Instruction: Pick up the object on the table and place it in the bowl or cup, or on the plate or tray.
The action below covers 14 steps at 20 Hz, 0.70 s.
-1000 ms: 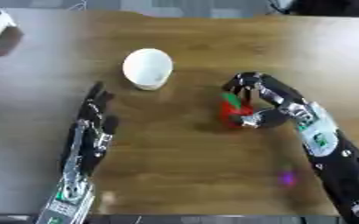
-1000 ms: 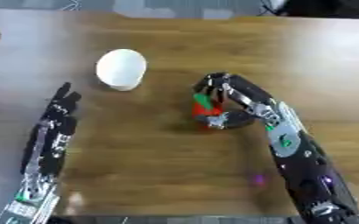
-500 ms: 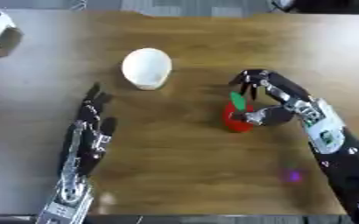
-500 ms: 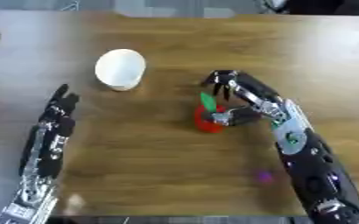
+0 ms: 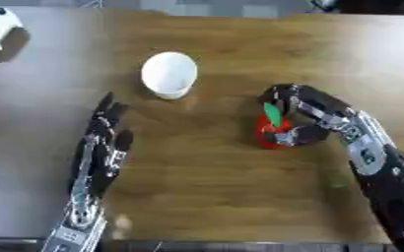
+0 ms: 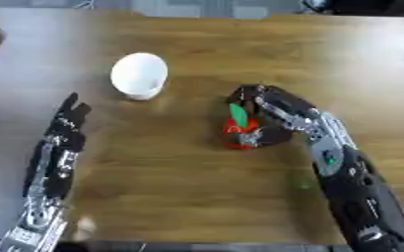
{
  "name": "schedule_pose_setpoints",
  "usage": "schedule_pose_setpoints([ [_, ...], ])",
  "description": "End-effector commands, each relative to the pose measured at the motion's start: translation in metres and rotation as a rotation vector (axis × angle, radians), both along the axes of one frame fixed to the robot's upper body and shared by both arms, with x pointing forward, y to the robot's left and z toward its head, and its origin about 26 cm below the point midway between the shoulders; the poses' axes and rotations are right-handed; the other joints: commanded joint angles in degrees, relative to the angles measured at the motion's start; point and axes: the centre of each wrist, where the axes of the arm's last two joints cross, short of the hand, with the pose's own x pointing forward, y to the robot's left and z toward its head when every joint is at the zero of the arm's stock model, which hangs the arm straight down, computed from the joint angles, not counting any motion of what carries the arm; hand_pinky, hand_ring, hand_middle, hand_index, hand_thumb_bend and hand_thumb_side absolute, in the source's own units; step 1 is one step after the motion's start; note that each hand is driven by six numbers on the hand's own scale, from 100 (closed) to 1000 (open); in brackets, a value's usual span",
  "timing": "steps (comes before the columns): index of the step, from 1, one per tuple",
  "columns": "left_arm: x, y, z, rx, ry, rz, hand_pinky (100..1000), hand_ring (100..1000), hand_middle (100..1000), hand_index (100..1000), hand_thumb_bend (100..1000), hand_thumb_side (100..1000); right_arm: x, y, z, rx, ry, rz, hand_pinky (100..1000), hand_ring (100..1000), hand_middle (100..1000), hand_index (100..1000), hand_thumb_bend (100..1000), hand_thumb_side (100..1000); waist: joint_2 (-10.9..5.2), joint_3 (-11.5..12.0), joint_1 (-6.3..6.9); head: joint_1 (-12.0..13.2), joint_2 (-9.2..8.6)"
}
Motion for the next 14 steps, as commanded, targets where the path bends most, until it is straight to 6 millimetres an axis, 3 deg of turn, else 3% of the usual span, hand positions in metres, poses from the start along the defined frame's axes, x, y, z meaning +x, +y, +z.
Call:
schedule_pose_setpoints([
  [1, 0.002, -0.001, 0.008, 0.002, -0.034, 0.000, 1000, 1000, 1000, 815, 627, 773, 0.000, -0.004, -0.004, -0.019, 0.001, -0.010, 436, 595, 732, 834, 645, 708, -0.38, 0.1, 0.10, 0.1, -0.16],
  [9, 0.002, -0.001, 0.009, -0.001, -0.037, 0.002, 1000, 1000, 1000, 815, 627, 773, -0.005, -0.004, -0.019, -0.059, -0.029, -0.080, 425, 583, 718, 815, 652, 649, -0.19, 0.2, 0.38, -0.3, -0.16],
  [13, 0.002, -0.001, 0.009, -0.001, -0.038, 0.001, 1000, 1000, 1000, 815, 627, 772, -0.008, -0.005, -0.022, -0.127, -0.126, -0.078, 425, 577, 712, 812, 623, 651, -0.11, 0.2, 0.34, -0.4, -0.16],
  [14, 0.002, -0.002, 0.010, -0.001, -0.038, 0.001, 1000, 1000, 1000, 816, 626, 772, -0.009, -0.005, -0.024, -0.141, -0.149, -0.078, 418, 575, 715, 812, 635, 615, -0.06, 0.3, 0.35, -0.3, -0.16],
])
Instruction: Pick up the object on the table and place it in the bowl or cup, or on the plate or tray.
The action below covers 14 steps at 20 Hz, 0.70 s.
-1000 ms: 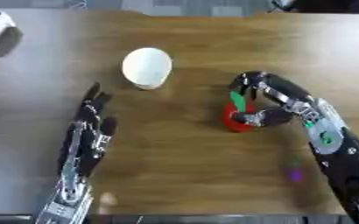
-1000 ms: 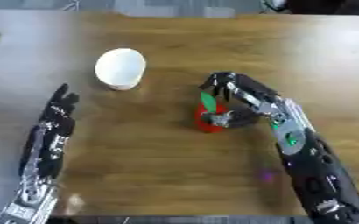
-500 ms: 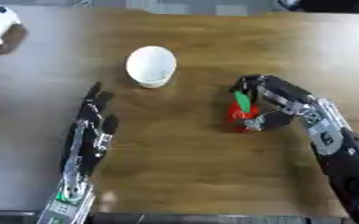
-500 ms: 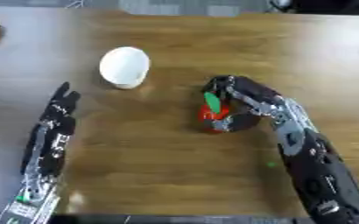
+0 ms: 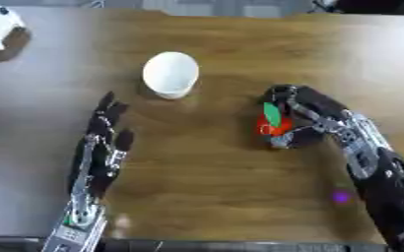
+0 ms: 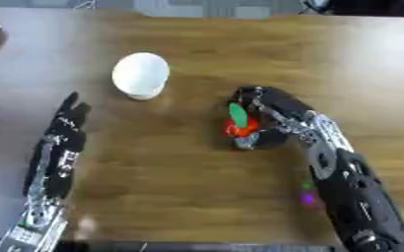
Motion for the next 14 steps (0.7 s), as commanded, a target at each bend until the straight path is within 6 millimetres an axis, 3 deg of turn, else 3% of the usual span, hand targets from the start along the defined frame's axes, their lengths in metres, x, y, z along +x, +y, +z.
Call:
schedule_pose_setpoints([
  [1, 0.002, -0.001, 0.009, -0.007, -0.035, 0.000, 1000, 1000, 1000, 816, 626, 772, -0.005, -0.009, -0.015, -0.090, -0.039, -0.023, 418, 575, 715, 812, 635, 615, -0.09, 0.1, 0.23, -0.3, -0.16],
  [5, 0.002, -0.002, 0.010, -0.006, -0.037, -0.002, 1000, 1000, 1000, 816, 626, 772, -0.006, -0.008, -0.024, -0.130, -0.088, -0.038, 392, 559, 711, 809, 651, 536, 0.04, 0.2, 0.27, -0.4, -0.16],
  [6, 0.002, -0.002, 0.010, -0.006, -0.037, -0.002, 1000, 1000, 1000, 816, 626, 772, -0.006, -0.008, -0.025, -0.135, -0.095, -0.041, 341, 512, 661, 787, 622, 467, 0.05, 0.2, 0.27, -0.4, -0.16],
  [7, 0.003, -0.002, 0.010, -0.006, -0.038, -0.002, 1000, 1000, 1000, 816, 626, 772, -0.006, -0.007, -0.026, -0.140, -0.101, -0.043, 341, 512, 661, 787, 622, 467, 0.07, 0.2, 0.25, -0.4, -0.16],
  [8, 0.003, -0.002, 0.010, -0.006, -0.038, -0.002, 1000, 1000, 1000, 816, 626, 772, -0.006, -0.007, -0.027, -0.143, -0.106, -0.045, 253, 436, 601, 756, 593, 403, 0.08, 0.2, 0.23, -0.4, -0.16],
  [9, 0.003, -0.002, 0.010, -0.006, -0.038, -0.003, 1000, 1000, 1000, 816, 626, 772, -0.006, -0.007, -0.028, -0.145, -0.110, -0.047, 263, 445, 607, 760, 596, 409, 0.09, 0.2, 0.20, -0.3, -0.16],
  [10, 0.003, -0.002, 0.010, -0.006, -0.038, -0.003, 1000, 1000, 1000, 815, 626, 772, -0.006, -0.006, -0.028, -0.145, -0.114, -0.048, 159, 350, 545, 725, 538, 353, 0.09, 0.2, 0.19, -0.3, -0.16],
  [11, 0.003, -0.002, 0.010, -0.006, -0.039, -0.003, 1000, 1000, 1000, 816, 625, 772, -0.006, -0.006, -0.028, -0.142, -0.121, -0.050, 112, 309, 508, 707, 524, 343, 0.10, 0.3, 0.17, -0.3, -0.16],
  [14, 0.003, -0.002, 0.010, -0.006, -0.039, -0.004, 1000, 1000, 1000, 815, 625, 772, -0.006, -0.006, -0.029, -0.134, -0.140, -0.055, 100, 131, 350, 632, 403, 284, 0.09, 0.4, 0.13, -0.2, -0.16],
])
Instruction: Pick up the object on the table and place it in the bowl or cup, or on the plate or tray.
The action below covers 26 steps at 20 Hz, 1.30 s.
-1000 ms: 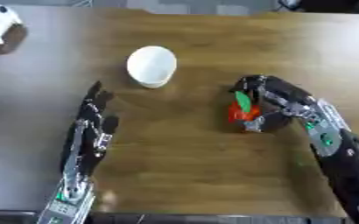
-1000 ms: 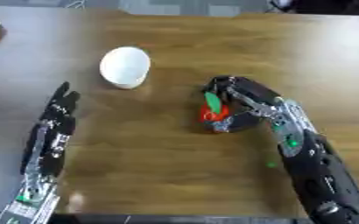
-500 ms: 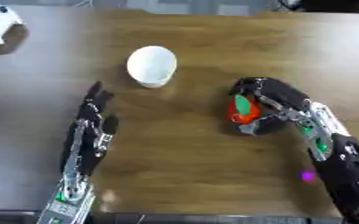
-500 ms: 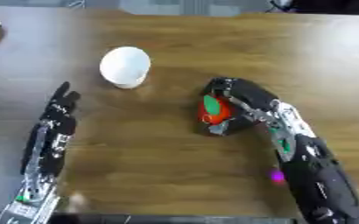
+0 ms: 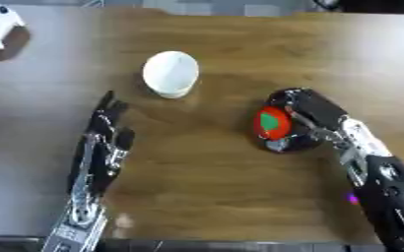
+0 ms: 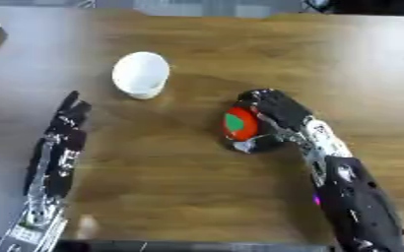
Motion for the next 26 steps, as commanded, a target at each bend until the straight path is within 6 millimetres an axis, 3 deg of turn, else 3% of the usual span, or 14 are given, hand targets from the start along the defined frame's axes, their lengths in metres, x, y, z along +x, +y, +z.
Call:
schedule_pose_setpoints([
  [1, 0.002, -0.001, 0.009, -0.006, -0.034, -0.002, 1000, 1000, 1000, 815, 625, 772, -0.004, -0.010, -0.020, -0.073, 0.043, -0.042, 100, 107, 326, 623, 396, 278, -0.17, 0.2, 0.11, -0.2, -0.16],
  [5, 0.001, -0.002, 0.009, -0.006, -0.032, -0.005, 1000, 1000, 1000, 815, 624, 771, -0.002, -0.008, -0.018, -0.091, 0.028, -0.068, 100, 100, 187, 560, 268, 284, -0.18, 0.2, 0.09, -0.1, -0.16],
  [10, 0.001, -0.002, 0.008, -0.004, -0.030, -0.011, 1000, 1000, 1000, 815, 624, 771, 0.008, 0.003, 0.004, -0.161, -0.013, -0.085, 100, 100, 184, 549, 238, 302, -0.26, 0.3, -0.01, -0.1, -0.16],
  [14, 0.001, -0.002, 0.008, -0.002, -0.027, -0.017, 1000, 1000, 1000, 815, 623, 771, 0.020, 0.022, 0.037, -0.197, -0.081, -0.058, 100, 100, 182, 549, 182, 335, -0.55, 0.5, -0.14, 0.0, -0.16],
  [15, 0.001, -0.002, 0.008, 0.000, -0.026, -0.020, 1000, 1000, 1000, 815, 623, 771, 0.024, 0.030, 0.049, -0.206, -0.109, -0.040, 100, 100, 190, 551, 100, 425, -0.70, 0.6, -0.22, 0.0, -0.16],
  [16, 0.001, -0.002, 0.008, 0.000, -0.025, -0.022, 1000, 1000, 1000, 815, 623, 771, 0.028, 0.036, 0.058, -0.213, -0.127, -0.028, 100, 100, 191, 551, 167, 347, -0.80, 0.7, -0.28, -0.1, -0.16],
  [23, 0.000, -0.002, 0.005, 0.004, -0.011, -0.033, 1000, 1000, 1000, 815, 623, 772, 0.054, 0.074, 0.109, -0.251, -0.180, 0.059, 100, 100, 225, 573, 143, 374, -1.95, 1.2, -0.80, 0.1, -0.16],
  [24, -0.001, -0.002, 0.005, 0.005, -0.009, -0.034, 1000, 1000, 1000, 815, 623, 772, 0.057, 0.078, 0.114, -0.258, -0.186, 0.067, 100, 100, 226, 574, 100, 502, -2.06, 1.3, -0.83, 0.2, -0.16],
  [25, -0.001, -0.002, 0.004, 0.006, -0.006, -0.036, 1000, 1000, 1000, 815, 623, 772, 0.059, 0.083, 0.122, -0.268, -0.200, 0.078, 100, 100, 236, 578, 133, 388, -2.23, 1.4, -0.89, 0.3, -0.16],
  [26, -0.001, -0.002, 0.004, 0.006, -0.004, -0.037, 1000, 1000, 1000, 815, 623, 772, 0.062, 0.088, 0.127, -0.279, -0.210, 0.087, 100, 100, 239, 579, 130, 392, -2.34, 1.4, -0.93, 0.3, -0.16],
])
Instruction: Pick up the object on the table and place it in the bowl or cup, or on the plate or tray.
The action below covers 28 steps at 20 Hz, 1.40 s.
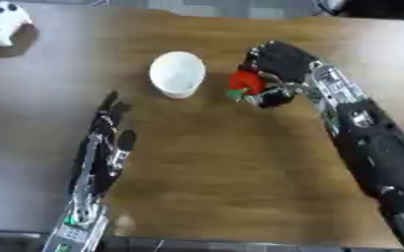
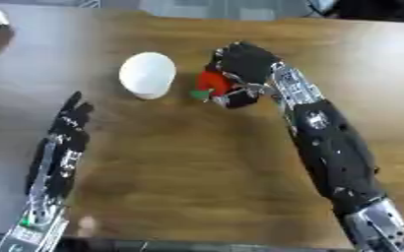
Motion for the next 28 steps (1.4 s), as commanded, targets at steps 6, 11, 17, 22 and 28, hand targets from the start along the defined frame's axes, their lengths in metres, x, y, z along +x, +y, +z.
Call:
schedule_pose_setpoints([
  [6, -0.002, 0.000, 0.001, 0.005, 0.001, -0.025, 1000, 1000, 1000, 816, 622, 772, 0.014, 0.034, 0.050, -0.083, -0.110, 0.078, 100, 100, 258, 584, 100, 420, -1.87, 0.4, -0.12, 0.6, -0.17],
  [11, -0.003, 0.000, -0.001, 0.007, 0.006, -0.032, 1000, 1000, 1000, 815, 622, 772, 0.018, 0.046, 0.065, -0.094, -0.160, 0.109, 100, 100, 262, 584, 100, 431, -2.17, 0.7, -0.30, 0.6, -0.17],
  [17, -0.002, -0.003, 0.001, 0.008, 0.003, -0.049, 1000, 1000, 1000, 815, 622, 772, 0.020, 0.055, 0.064, -0.095, -0.169, 0.099, 100, 100, 264, 588, 100, 455, -1.92, 1.6, -0.54, 1.5, -1.80],
  [22, 0.000, -0.005, 0.002, 0.010, -0.003, -0.066, 1000, 1000, 1000, 815, 621, 772, 0.022, 0.061, 0.064, -0.098, -0.182, 0.075, 100, 100, 277, 593, 100, 471, -1.45, 2.3, -1.02, 2.7, -3.53],
  [28, 0.002, -0.007, 0.004, 0.010, -0.011, -0.078, 1000, 1000, 1000, 815, 621, 772, 0.021, 0.069, 0.057, -0.107, -0.182, 0.078, 100, 100, 294, 595, 100, 471, -0.89, 3.2, -1.31, 4.0, -4.93],
])
